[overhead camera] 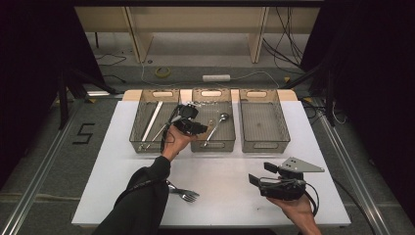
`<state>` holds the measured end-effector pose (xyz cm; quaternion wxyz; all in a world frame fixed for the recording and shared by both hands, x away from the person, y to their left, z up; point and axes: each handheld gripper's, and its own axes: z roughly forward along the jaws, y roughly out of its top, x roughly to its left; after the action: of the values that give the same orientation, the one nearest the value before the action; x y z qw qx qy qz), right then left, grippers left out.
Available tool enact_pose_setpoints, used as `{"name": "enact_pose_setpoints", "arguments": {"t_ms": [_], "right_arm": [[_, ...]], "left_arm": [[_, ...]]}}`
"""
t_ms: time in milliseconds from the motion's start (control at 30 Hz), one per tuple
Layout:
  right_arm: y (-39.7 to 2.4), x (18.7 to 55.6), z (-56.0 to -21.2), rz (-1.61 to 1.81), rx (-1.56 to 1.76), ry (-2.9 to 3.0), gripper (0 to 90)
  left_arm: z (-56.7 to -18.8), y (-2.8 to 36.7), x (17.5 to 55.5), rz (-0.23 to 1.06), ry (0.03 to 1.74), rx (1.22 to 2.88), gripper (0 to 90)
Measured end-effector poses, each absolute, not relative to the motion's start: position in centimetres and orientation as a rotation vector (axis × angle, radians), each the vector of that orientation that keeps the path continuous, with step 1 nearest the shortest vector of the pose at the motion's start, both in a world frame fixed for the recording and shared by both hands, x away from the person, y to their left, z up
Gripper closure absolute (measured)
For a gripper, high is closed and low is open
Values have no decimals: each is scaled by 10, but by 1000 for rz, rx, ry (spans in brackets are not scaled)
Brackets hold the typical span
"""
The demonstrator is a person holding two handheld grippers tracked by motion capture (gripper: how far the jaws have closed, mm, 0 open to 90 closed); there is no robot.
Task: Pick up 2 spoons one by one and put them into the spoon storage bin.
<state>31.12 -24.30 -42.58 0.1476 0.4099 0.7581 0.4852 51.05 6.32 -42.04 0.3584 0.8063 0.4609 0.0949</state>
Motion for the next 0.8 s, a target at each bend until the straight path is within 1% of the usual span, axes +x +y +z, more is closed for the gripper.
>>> {"name": "enact_pose_setpoints", "arguments": {"t_ms": [100,233,333,533,667,733,800], "right_arm": [[-243,311,-426,1393,1178,2182,264],[-243,311,-426,1395,1179,2181,264],[-243,311,-425,1397,1178,2178,264],[-242,311,-425,1396,1178,2177,264],[-242,311,-426,1390,1178,2182,264],[-241,311,-425,1392,1174,2182,264],[-240,310,-425,1390,1172,2184,264]], "left_arm": [[-416,67,507,224,1179,2061,547],[-408,75,499,211,1142,2054,459],[-401,82,489,215,1101,2055,421],[-391,102,468,215,1020,2087,365],[-390,114,452,215,985,2084,348],[-389,116,448,218,973,2125,330],[-388,120,443,216,961,2119,320]]}}
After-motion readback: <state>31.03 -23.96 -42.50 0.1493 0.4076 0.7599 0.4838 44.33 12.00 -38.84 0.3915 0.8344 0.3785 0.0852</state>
